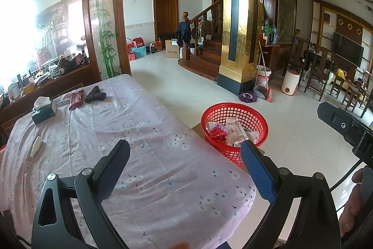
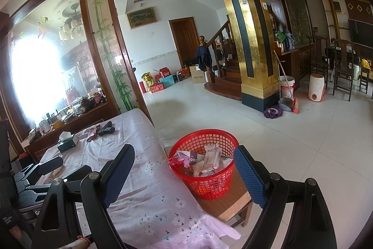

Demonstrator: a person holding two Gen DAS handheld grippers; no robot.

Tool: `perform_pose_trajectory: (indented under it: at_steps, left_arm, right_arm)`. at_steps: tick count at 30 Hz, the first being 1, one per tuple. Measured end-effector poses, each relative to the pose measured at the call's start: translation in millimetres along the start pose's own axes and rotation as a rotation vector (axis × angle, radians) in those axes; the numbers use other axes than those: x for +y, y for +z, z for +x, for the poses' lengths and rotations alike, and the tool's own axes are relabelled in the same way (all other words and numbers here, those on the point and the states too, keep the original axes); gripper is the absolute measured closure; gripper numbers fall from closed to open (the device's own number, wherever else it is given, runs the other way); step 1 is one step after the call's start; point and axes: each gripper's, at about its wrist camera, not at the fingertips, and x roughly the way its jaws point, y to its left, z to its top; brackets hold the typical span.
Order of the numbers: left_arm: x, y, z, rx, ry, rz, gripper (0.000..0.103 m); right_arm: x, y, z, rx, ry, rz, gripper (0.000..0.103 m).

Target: Collect trash

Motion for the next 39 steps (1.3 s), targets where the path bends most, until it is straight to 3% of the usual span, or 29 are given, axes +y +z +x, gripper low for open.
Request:
perform_pose_trajectory:
  at_steps: [39]
  left_arm:
    - [14.5,-12.8,2.7,0.052,-0.023,0.007,0.008]
  right_arm:
    - [-11.9,-13.5,-4.0,0.018,-0.021,0.013,0.013]
